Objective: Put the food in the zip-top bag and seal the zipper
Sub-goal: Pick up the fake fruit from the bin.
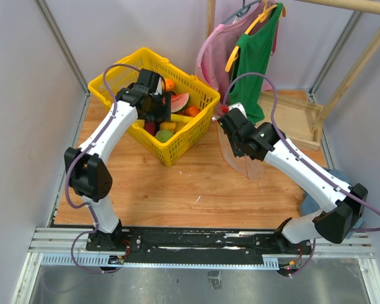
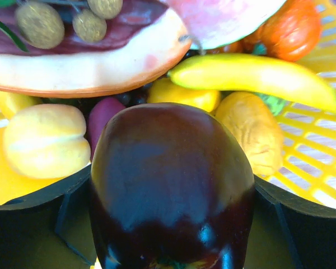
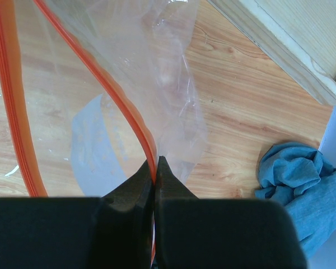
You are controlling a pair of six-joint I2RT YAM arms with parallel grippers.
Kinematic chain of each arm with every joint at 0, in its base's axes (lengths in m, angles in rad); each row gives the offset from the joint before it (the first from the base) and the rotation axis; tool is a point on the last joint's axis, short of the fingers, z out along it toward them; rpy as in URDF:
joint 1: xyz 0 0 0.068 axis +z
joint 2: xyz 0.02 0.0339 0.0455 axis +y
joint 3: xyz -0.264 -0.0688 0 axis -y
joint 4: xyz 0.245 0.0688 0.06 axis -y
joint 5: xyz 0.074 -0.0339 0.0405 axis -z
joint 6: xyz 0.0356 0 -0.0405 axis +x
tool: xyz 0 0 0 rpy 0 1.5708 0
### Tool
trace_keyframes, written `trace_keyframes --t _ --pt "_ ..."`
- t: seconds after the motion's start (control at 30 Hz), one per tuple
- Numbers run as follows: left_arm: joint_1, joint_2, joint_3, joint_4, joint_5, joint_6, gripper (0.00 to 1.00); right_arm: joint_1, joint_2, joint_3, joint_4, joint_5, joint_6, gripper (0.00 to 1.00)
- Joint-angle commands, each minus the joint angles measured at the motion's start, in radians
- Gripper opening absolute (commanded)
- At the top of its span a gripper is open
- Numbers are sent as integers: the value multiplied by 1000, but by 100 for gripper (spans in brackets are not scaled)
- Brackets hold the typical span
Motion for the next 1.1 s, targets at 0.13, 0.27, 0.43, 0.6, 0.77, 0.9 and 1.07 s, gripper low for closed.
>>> trace_keyframes --t 0.13,0.27,0.43,0.6,0.77,0.9,1.07 --pt "-2 -176 -49 103 86 6 47 -11 -22 24 5 1 1 1" --pt "-1 -256 -93 159 166 -17 46 -11 -18 35 6 -13 12 1" --pt "-8 -355 -180 265 327 -64 44 -12 -14 50 25 -76 22 1" --pt "-56 -449 -275 375 406 -112 43 -12 1 66 36 -100 37 1" --pt "-144 -524 -393 541 459 -208 41 -11 13 75 60 -135 71 1" --pt "-204 -565 -480 678 462 -222 41 -11 20 78 94 -184 84 1" --pt "-270 -618 -597 849 454 -121 41 -12 27 94 113 -244 85 1"
